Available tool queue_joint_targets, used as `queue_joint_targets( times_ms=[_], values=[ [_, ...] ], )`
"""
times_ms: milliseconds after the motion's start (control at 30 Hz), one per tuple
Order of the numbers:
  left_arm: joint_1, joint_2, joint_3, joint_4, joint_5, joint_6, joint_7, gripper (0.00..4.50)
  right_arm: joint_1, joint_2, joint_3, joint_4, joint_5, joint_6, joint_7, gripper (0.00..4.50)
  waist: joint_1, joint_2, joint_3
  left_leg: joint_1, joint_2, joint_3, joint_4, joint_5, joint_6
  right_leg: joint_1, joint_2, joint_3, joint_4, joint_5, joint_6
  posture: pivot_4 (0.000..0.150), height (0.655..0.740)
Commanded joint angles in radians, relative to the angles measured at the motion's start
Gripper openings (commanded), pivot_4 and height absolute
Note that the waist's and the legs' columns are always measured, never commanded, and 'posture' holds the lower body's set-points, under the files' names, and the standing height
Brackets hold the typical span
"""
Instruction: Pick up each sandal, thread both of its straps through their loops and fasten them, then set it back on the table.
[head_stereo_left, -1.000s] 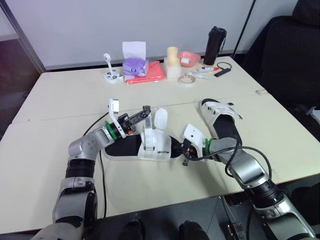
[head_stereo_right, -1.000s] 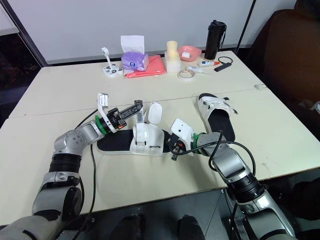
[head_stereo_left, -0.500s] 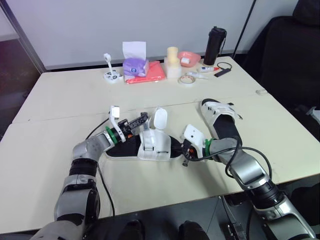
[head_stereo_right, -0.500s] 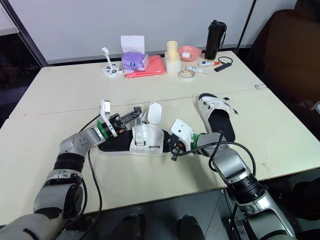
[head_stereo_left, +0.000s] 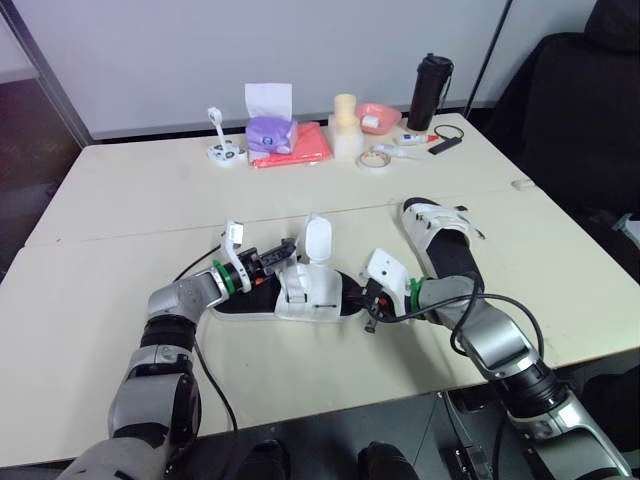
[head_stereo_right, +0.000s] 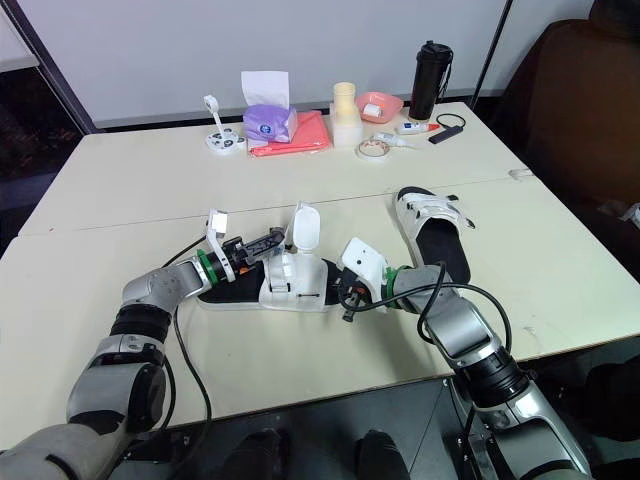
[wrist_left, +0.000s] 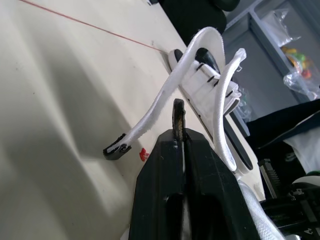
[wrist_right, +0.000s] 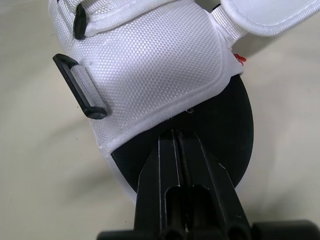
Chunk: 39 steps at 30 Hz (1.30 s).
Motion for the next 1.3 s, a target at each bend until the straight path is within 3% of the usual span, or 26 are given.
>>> queue_joint_targets(
  times_ms=[33, 133, 300, 533, 967, 1300],
  values=[
    [0.004, 0.012, -0.017, 0.004, 0.041, 0.005, 0.018, 2.22, 0.015, 0.001, 0.03, 0.006, -0.003, 0.016, 0.008, 0.0, 0.001, 0.0, -0.001, 0.001, 0.0, 0.0, 0.0, 0.0, 0.0, 0.001, 0.0, 0.0, 0.0, 0.0, 0.0, 0.15, 0.74],
    [0.006, 0.025, -0.019, 0.009, 0.052, -0.002, 0.03, 3.7, 0.015, 0.003, 0.031, 0.004, -0.002, 0.018, 0.005, 0.0, 0.001, 0.001, -0.002, 0.004, 0.0, 0.0, 0.0, 0.0, 0.0, 0.004, 0.0, 0.0, 0.001, 0.0, 0.0, 0.15, 0.74],
    [-0.001, 0.064, 0.01, 0.029, 0.047, -0.008, 0.047, 3.7, 0.019, 0.002, 0.032, -0.001, 0.001, 0.02, 0.002, 0.0, -0.007, 0.0, -0.002, 0.016, 0.0, 0.0, -0.002, 0.001, -0.001, 0.015, 0.0, 0.0, -0.001, 0.0, 0.0, 0.15, 0.74],
    [-0.002, 0.129, -0.01, 0.007, 0.071, -0.058, 0.005, 3.7, 0.016, 0.004, 0.036, 0.005, 0.003, 0.015, 0.0, 0.0, -0.032, 0.0, -0.002, 0.018, 0.0, -0.001, -0.007, 0.001, -0.002, 0.015, 0.0, 0.0, 0.0, 0.0, 0.0, 0.15, 0.74],
    [0.118, 0.113, 0.01, -0.295, -0.059, 0.161, -0.031, 3.7, 0.006, 0.013, 0.037, 0.012, 0.006, 0.01, -0.003, 0.0, -0.023, -0.002, -0.001, 0.012, 0.0, -0.001, -0.009, 0.001, -0.002, 0.01, 0.0, 0.0, -0.002, -0.001, 0.0, 0.15, 0.74],
    [0.069, 0.185, 0.051, -0.346, -0.087, 0.168, -0.049, 3.7, -0.004, 0.017, 0.039, 0.027, 0.004, 0.003, 0.0, 0.0, -0.025, -0.002, -0.001, 0.005, 0.0, -0.001, -0.009, 0.002, -0.004, 0.001, 0.0, 0.0, 0.0, 0.0, 0.0, 0.15, 0.74]
  ],
)
